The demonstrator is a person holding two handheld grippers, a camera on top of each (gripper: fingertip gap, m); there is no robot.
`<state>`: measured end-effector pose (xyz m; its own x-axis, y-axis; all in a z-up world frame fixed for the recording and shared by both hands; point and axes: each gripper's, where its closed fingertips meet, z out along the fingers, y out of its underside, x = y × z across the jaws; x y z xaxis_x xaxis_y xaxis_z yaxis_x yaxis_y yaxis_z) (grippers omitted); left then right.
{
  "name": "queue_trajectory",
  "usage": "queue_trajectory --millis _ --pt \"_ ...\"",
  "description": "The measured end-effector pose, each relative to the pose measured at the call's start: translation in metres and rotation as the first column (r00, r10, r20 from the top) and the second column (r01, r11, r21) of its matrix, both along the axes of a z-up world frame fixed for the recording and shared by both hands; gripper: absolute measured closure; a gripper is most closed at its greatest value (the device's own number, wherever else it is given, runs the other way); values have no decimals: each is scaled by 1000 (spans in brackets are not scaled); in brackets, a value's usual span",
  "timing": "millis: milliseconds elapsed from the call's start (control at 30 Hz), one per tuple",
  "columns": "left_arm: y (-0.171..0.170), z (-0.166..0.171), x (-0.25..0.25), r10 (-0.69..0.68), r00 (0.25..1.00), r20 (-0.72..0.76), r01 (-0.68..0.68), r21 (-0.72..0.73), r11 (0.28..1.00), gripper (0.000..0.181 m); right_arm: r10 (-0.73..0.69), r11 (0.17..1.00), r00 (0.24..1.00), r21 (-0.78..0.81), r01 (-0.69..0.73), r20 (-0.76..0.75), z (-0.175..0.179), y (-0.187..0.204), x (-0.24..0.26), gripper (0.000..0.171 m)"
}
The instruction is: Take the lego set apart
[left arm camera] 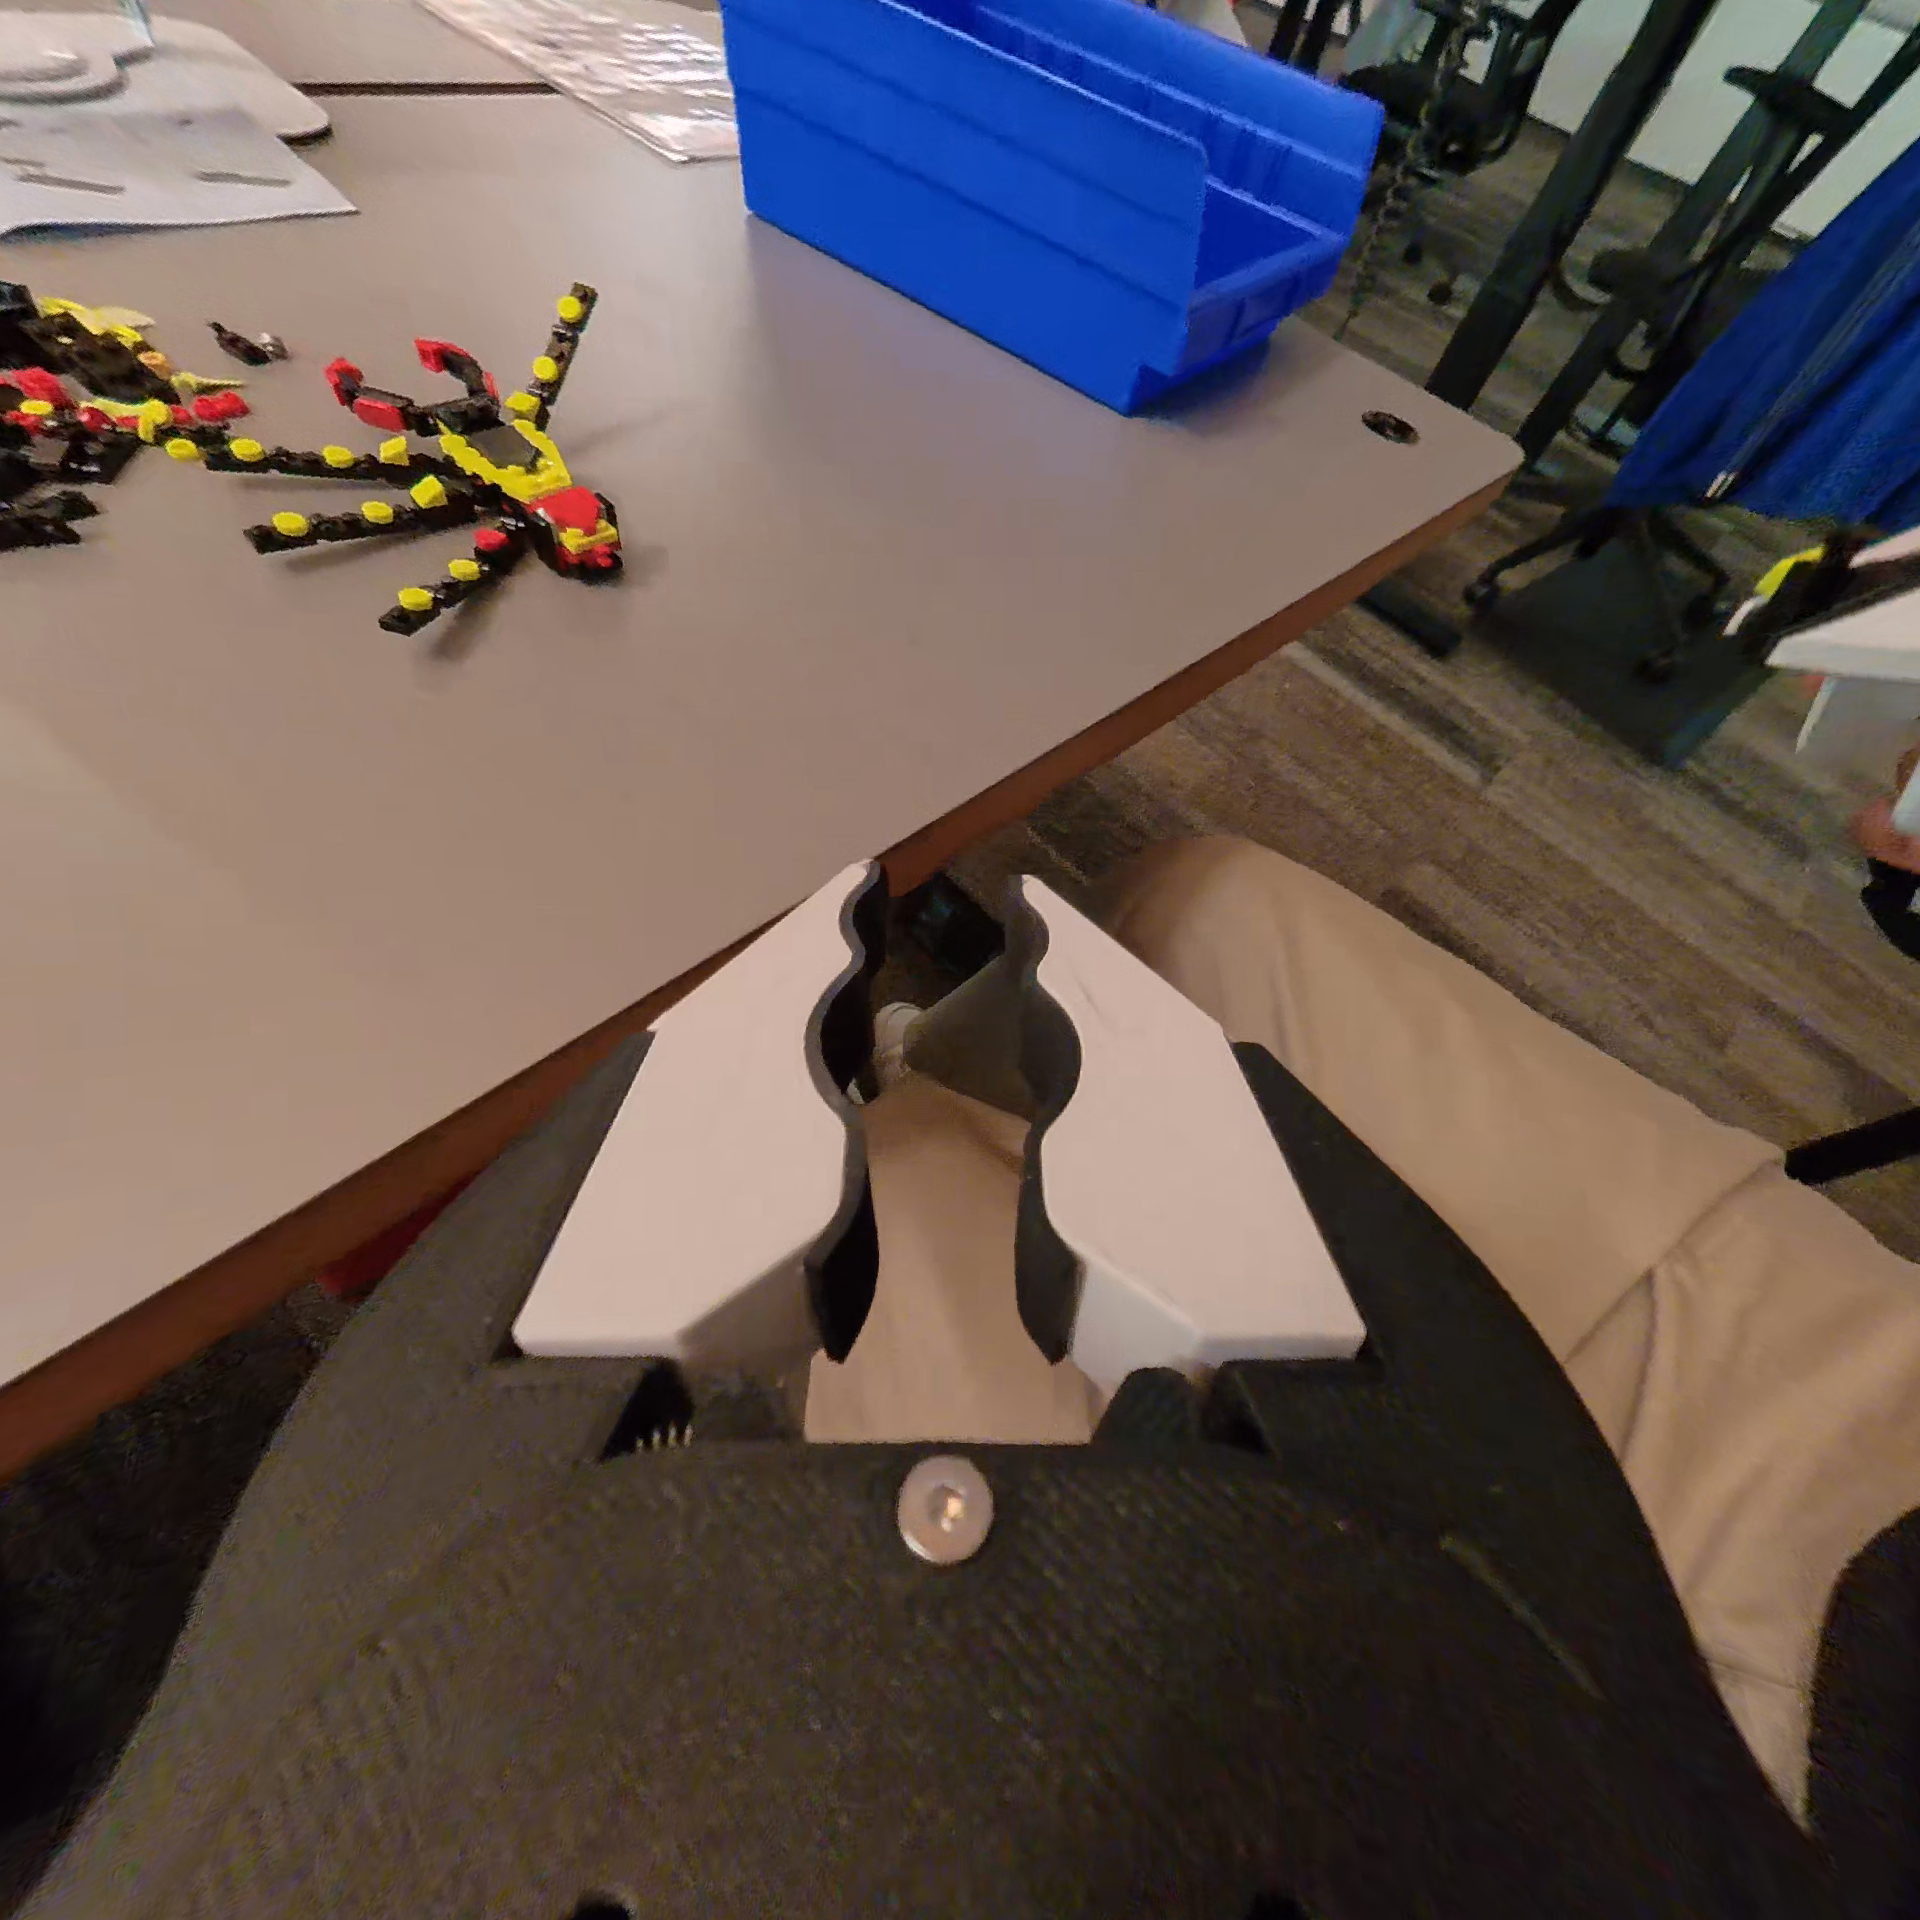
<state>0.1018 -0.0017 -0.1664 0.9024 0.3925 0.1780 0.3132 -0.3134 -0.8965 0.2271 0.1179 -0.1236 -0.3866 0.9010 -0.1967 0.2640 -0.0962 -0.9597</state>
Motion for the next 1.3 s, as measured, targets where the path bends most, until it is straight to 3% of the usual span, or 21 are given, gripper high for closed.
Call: queue_trajectory --millis 33,167,400,467,533,633,800,900,1100,1200,1300 --pt "4 0 -3 2 1000 18 -2 11 1000 161 -26 999 1000 32 26 -12 -2 9 -2 164" --pt "25 18 -10 -34 990 134 12 160 987 152 -126 984 983 112 142 -135 8 61 -9 164" --pt "52 68 -82 103 989 101 -135 392 910 146 -138 972 980 171 162 -146 0 101 -43 164" --pt "62 76 -97 108 990 90 -136 410 902 147 -121 972 981 182 148 -152 3 101 -51 164" --pt "66 91 -109 88 996 -7 -76 430 899 163 -115 967 985 212 140 -130 2 102 -58 164" --pt "35 91 -145 240 964 -111 -179 395 901 173 -139 957 987 247 156 -84 -10 105 -53 164" --pt "2 93 -157 225 960 168 -281 560 779 167 -107 968 989 216 127 -101 12 86 -37 164" --pt "0 83 -155 184 942 280 -319 580 750 162 -60 984 988 160 82 -140 26 64 -29 164" --pt "9 87 -137 168 956 243 -281 574 770 160 -30 972 994 227 54 -110 14 49 -17 164" --pt "27 91 -136 198 957 211 -285 570 771 119 -70 953 989 286 104 -129 13 62 -8 164" --pt "55 93 -128 200 969 146 -248 543 803 100 -123 933 982 322 164 -141 7 87 3 165"
